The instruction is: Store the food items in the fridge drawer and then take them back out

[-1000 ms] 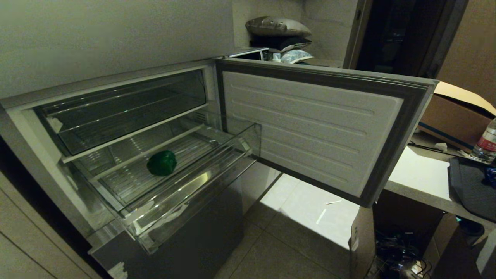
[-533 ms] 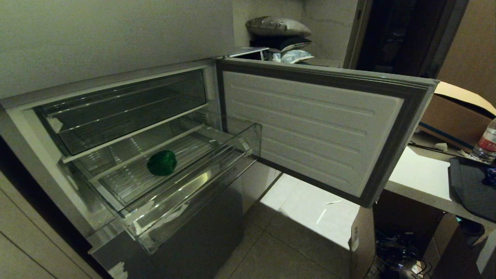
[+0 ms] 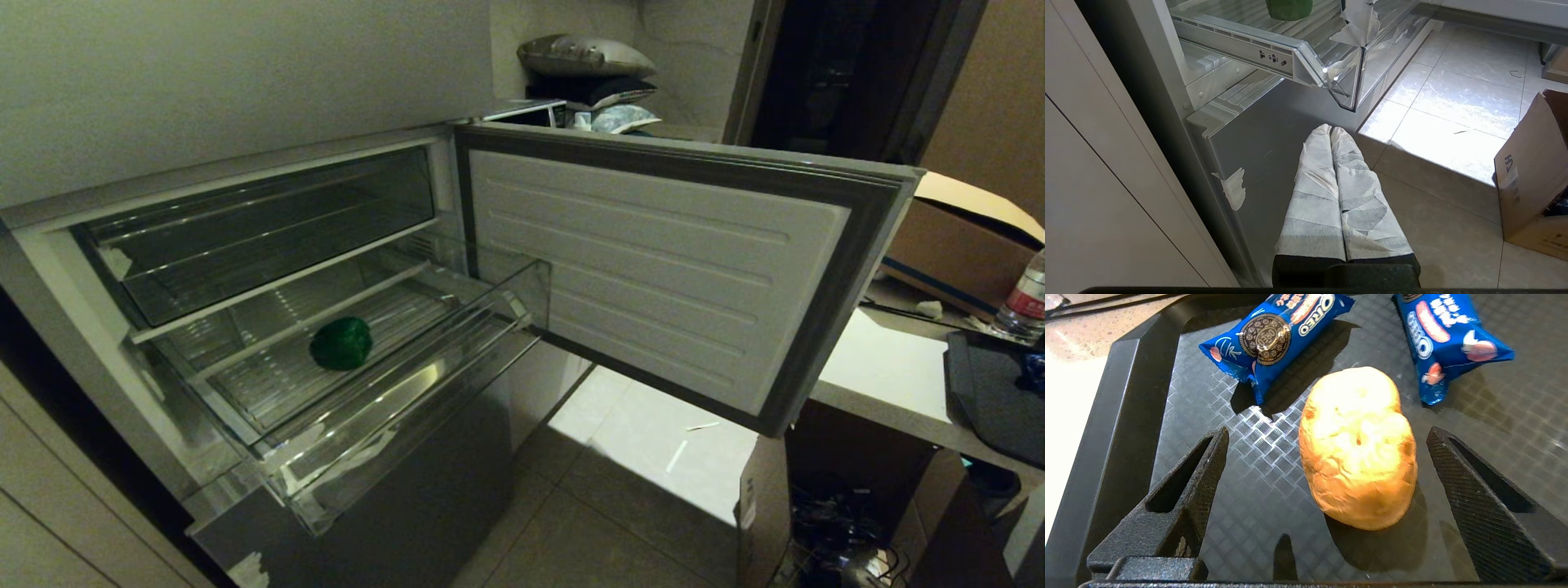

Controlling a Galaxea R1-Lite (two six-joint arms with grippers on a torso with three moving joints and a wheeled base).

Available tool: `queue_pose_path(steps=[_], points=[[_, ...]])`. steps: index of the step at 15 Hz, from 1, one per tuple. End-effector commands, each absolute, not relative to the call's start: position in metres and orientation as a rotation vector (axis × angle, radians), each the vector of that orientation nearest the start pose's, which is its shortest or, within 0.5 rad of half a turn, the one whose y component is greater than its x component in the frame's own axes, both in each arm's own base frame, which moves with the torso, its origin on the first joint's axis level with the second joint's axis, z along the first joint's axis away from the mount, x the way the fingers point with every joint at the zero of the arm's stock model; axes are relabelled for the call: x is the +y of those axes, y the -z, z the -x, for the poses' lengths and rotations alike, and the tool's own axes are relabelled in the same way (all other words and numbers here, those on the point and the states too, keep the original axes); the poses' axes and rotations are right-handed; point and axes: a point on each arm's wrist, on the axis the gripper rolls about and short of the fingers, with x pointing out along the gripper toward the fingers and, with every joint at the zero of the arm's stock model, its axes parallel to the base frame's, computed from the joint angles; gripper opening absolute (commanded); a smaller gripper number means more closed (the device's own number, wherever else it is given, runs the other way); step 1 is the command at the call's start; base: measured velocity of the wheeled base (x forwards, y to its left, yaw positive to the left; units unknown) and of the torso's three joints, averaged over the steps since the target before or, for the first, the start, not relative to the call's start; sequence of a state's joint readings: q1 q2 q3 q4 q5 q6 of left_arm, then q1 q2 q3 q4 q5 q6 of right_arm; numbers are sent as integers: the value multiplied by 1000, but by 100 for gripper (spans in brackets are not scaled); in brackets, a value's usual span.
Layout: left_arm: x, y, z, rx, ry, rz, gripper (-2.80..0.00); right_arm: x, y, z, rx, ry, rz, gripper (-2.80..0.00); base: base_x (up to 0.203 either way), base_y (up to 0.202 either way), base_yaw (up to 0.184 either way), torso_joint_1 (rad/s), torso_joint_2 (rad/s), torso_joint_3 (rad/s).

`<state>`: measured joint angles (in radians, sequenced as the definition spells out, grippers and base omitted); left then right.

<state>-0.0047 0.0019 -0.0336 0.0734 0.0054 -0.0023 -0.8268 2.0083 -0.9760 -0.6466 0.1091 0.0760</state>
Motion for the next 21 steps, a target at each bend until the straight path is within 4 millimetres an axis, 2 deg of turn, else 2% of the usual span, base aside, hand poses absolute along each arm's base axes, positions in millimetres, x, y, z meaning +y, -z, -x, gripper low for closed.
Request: queue_pose_path(steps=[1,7,10,15,19,21], points=[[0,-77,25,43,-2,3,-280,-280,-115,-261,333,723,-254,0,0,0,0,0,0,0],[0,-77,25,43,-3,3,-280,-292,-95,-273,364,718,-272,0,0,0,0,0,0,0],[0,-77,25,43,-3,3,-280,-294,-91,-276,367,704,-279,0,0,0,0,0,0,0],[0,-77,25,43,-2,3,-280,-292,-103,-274,335,707,-282,0,0,0,0,0,0,0],[0,-77,25,43,-2,3,-280,-274,-122,-258,325,694,-286,0,0,0,0,0,0,0],[0,-77,25,43,-3,3,-280,-272,-119,-256,351,682,-299,0,0,0,0,0,0,0]])
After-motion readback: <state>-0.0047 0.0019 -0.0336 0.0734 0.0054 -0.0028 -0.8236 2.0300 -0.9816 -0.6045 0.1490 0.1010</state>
